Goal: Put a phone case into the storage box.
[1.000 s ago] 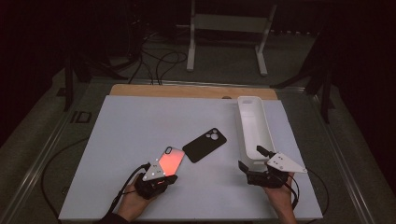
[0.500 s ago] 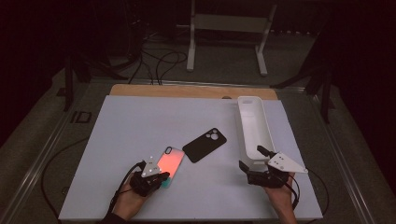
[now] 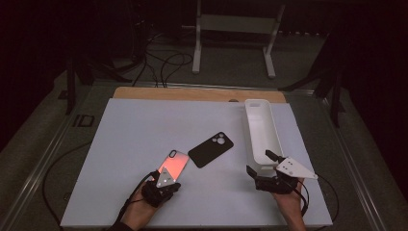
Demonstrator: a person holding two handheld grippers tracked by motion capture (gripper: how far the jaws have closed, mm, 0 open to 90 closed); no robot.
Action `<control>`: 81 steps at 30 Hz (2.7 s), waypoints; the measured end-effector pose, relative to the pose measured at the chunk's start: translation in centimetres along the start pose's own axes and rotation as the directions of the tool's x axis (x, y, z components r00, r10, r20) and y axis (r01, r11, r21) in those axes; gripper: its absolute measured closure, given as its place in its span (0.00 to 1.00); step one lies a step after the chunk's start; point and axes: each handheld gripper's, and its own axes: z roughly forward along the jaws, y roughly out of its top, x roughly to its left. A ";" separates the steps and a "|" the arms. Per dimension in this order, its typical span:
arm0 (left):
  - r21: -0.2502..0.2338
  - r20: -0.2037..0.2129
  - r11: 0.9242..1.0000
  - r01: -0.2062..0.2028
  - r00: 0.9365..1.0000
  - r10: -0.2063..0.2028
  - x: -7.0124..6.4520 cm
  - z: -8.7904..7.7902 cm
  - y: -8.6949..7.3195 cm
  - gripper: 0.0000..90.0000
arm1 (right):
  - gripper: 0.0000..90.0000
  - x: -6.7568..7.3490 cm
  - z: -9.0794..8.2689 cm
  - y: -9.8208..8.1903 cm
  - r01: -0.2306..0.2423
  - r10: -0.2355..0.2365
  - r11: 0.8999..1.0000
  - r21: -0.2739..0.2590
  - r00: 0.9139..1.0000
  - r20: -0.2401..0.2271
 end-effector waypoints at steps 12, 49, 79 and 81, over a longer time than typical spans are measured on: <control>-0.049 -0.055 0.996 0.072 0.996 -0.074 1.6 -0.8 -0.3 0.99 | 0.11 0.1 0.1 0.0 0.001 -0.001 1.000 0.000 1.000 -0.002; -0.327 -0.164 0.933 0.149 0.964 -0.211 7.7 -9.1 -2.5 0.00 | 0.11 -0.3 0.3 -0.1 0.001 -0.001 1.000 0.007 1.000 -0.006; 0.133 -0.134 0.984 0.117 0.986 -0.099 6.3 -0.1 1.5 0.01 | 0.11 -0.9 0.2 -0.2 -0.022 0.022 1.000 0.008 1.000 0.013; 0.147 -0.131 0.983 0.112 0.987 -0.093 6.3 0.2 1.5 0.01 | 0.11 -0.9 0.2 -0.2 -0.022 0.022 1.000 0.009 1.000 0.014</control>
